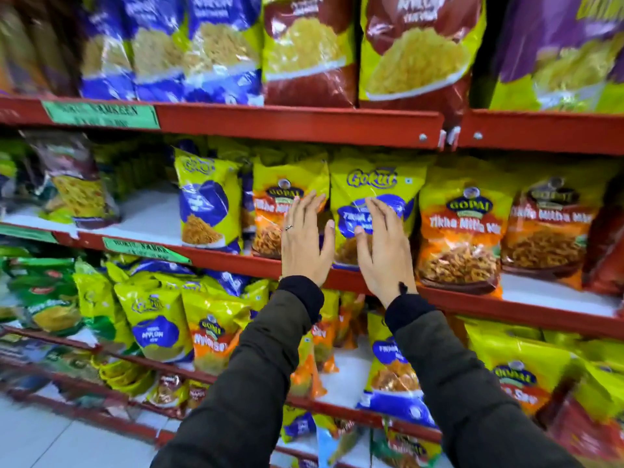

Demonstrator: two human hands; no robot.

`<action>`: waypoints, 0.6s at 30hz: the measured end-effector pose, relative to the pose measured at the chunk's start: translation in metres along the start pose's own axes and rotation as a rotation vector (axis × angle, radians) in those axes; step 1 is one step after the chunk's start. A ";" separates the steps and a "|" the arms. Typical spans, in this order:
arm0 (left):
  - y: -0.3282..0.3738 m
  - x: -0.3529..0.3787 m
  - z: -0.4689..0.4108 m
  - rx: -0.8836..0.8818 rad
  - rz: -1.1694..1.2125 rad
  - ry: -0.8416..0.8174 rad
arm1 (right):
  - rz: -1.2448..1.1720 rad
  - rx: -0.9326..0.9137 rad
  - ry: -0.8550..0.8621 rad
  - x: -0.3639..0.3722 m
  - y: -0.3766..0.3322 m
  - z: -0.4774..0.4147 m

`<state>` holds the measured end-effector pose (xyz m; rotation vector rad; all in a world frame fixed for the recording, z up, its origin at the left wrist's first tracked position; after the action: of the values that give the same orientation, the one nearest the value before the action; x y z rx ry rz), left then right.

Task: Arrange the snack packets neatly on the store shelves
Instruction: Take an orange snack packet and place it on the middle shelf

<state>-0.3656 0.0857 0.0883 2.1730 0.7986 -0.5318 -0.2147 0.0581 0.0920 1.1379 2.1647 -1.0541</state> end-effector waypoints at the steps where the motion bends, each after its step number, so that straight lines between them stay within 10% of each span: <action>1: -0.007 -0.008 -0.006 0.007 -0.003 0.013 | -0.030 -0.003 -0.008 0.006 -0.008 -0.009; 18: -0.205 -0.014 -0.086 -0.663 0.835 -0.055 | -0.500 0.591 0.042 0.110 0.014 -0.110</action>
<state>-0.5058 0.2539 0.0476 1.6403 -0.0302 0.1044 -0.2687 0.2034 0.0750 0.8469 2.2968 -2.0013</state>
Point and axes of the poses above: each hand's wrist, its own z-axis away from the middle knuckle, its own x-axis out of the palm, y = z × x, the point moved 9 cm from there along -z, towards the middle knuckle, and after that the axes turned 11 degrees about -y, right-handed, at the moved point
